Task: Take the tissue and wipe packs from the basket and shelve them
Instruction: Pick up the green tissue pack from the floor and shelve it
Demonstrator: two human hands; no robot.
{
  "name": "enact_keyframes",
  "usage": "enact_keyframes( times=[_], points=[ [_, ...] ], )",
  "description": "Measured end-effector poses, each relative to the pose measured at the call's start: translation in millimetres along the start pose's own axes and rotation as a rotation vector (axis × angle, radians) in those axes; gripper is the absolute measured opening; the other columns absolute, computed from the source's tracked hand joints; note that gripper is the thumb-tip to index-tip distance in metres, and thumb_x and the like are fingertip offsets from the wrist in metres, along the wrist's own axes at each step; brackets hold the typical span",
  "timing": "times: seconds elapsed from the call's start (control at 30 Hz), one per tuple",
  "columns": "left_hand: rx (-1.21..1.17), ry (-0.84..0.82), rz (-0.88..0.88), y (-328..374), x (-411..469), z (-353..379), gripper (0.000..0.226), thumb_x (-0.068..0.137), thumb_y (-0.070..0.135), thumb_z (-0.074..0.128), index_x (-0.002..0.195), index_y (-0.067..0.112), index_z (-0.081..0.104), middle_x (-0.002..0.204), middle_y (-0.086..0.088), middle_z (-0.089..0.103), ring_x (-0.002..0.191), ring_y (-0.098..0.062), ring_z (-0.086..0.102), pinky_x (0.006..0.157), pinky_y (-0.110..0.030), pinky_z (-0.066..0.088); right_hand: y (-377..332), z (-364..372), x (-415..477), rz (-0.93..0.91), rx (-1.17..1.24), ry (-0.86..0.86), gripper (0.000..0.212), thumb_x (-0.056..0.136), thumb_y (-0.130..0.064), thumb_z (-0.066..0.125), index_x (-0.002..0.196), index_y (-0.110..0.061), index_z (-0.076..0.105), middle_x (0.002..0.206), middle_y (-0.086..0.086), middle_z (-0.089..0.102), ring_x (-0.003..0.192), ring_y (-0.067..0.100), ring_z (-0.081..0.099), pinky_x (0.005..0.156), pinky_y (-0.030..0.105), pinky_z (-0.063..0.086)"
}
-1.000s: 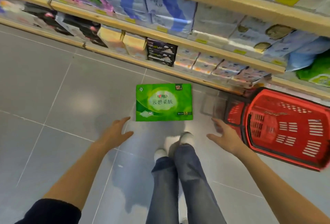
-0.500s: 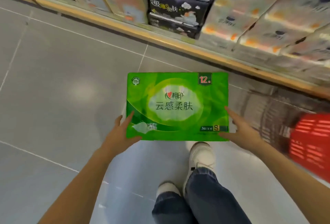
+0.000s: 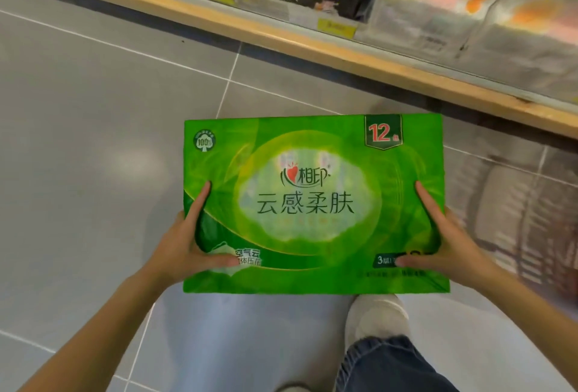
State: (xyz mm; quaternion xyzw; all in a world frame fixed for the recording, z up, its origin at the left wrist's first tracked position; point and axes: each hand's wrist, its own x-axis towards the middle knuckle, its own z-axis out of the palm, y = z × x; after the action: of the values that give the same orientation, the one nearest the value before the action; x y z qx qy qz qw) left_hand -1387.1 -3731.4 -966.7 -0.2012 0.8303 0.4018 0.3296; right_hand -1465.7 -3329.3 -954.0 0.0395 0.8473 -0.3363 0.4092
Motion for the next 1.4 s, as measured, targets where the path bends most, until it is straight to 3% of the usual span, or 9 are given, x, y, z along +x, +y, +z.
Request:
enact_keyframes(
  times=[0.17, 0.33, 0.53, 0.6, 0.67, 0.93, 1.07, 1.2, 1.4],
  points=[
    [-0.029, 0.011, 0.021, 8, -5, 0, 0.129, 0.031, 0.076, 0.073, 0.132, 0.065, -0.006, 0.148, -0.005, 0.026, 0.13, -0.03, 0.037, 0.105, -0.051, 0.037, -6, 1, 0, -0.037, -0.063, 0.036, 0.124, 0.053, -0.026, 0.086, 0.131, -0.061, -0.003, 0.147, 0.007, 0.028, 0.127, 0.027, 0.037, 0.099, 0.039, 0.039],
    [0.007, 0.041, 0.012, 25, -15, -3, 0.131, 0.027, 0.081, 0.068, 0.133, 0.064, -0.007, 0.142, -0.009, 0.036, 0.123, -0.031, 0.045, 0.1, -0.05, 0.041, -25, -10, -6, -0.032, -0.155, 0.034, 0.123, 0.06, -0.022, 0.084, 0.134, -0.058, -0.009, 0.147, 0.005, 0.026, 0.104, 0.02, 0.048, 0.088, 0.041, 0.049],
    [0.029, 0.085, 0.064, 57, -49, -30, 0.122, 0.041, 0.054, 0.083, 0.13, 0.065, 0.0, 0.14, -0.003, 0.042, 0.123, -0.026, 0.045, 0.099, -0.038, 0.04, -52, -38, -28, -0.078, -0.176, -0.018, 0.122, 0.063, -0.025, 0.082, 0.132, -0.06, -0.011, 0.148, 0.001, 0.025, 0.107, 0.024, 0.053, 0.09, 0.045, 0.05],
    [0.09, 0.094, 0.077, 74, -70, -46, 0.122, 0.04, 0.062, 0.08, 0.13, 0.065, -0.003, 0.14, -0.002, 0.044, 0.122, -0.026, 0.048, 0.098, -0.04, 0.041, -63, -48, -47, -0.104, -0.117, -0.01, 0.122, 0.062, -0.021, 0.083, 0.134, -0.059, -0.009, 0.149, 0.001, 0.024, 0.111, 0.025, 0.052, 0.092, 0.044, 0.05],
    [0.13, 0.101, 0.089, 96, -96, -67, 0.122, 0.038, 0.07, 0.077, 0.127, 0.069, -0.005, 0.139, -0.002, 0.045, 0.12, -0.028, 0.05, 0.099, -0.043, 0.043, -81, -61, -75, -0.146, -0.094, 0.021, 0.122, 0.062, -0.02, 0.083, 0.135, -0.056, -0.007, 0.15, 0.002, 0.023, 0.117, 0.024, 0.049, 0.096, 0.043, 0.047],
    [0.232, 0.231, 0.253, 203, -222, -162, 0.117, 0.039, 0.054, 0.077, 0.119, 0.077, -0.005, 0.135, -0.011, 0.05, 0.116, -0.031, 0.053, 0.091, -0.04, 0.044, -172, -127, -217, -0.251, 0.027, 0.181, 0.118, 0.062, -0.016, 0.083, 0.134, -0.058, 0.0, 0.151, 0.0, 0.023, 0.131, 0.018, 0.036, 0.103, 0.036, 0.04],
    [0.256, 0.29, 0.327, 260, -299, -200, 0.118, 0.04, 0.053, 0.076, 0.126, 0.069, -0.002, 0.126, -0.014, 0.056, 0.103, -0.032, 0.058, 0.082, -0.043, 0.048, -214, -161, -297, -0.313, -0.037, 0.308, 0.119, 0.061, -0.022, 0.083, 0.132, -0.056, -0.006, 0.152, 0.004, 0.021, 0.137, 0.019, 0.03, 0.108, 0.031, 0.03],
    [0.317, 0.392, 0.419, 318, -377, -235, 0.118, 0.039, 0.05, 0.076, 0.134, 0.055, 0.006, 0.116, -0.018, 0.061, 0.093, -0.034, 0.057, 0.068, -0.038, 0.041, -249, -194, -387, -0.368, -0.043, 0.432, 0.119, 0.061, -0.026, 0.082, 0.132, -0.06, -0.008, 0.155, 0.001, 0.016, 0.137, 0.021, 0.03, 0.11, 0.039, 0.032],
    [0.382, 0.471, 0.653, 418, -499, -279, 0.12, 0.04, 0.053, 0.076, 0.133, 0.063, 0.001, 0.126, -0.021, 0.056, 0.108, -0.037, 0.056, 0.088, -0.05, 0.047, -289, -248, -541, -0.416, -0.013, 0.655, 0.119, 0.062, -0.027, 0.081, 0.135, -0.057, -0.007, 0.156, 0.0, 0.016, 0.14, 0.016, 0.022, 0.109, 0.035, 0.031]
  ],
)
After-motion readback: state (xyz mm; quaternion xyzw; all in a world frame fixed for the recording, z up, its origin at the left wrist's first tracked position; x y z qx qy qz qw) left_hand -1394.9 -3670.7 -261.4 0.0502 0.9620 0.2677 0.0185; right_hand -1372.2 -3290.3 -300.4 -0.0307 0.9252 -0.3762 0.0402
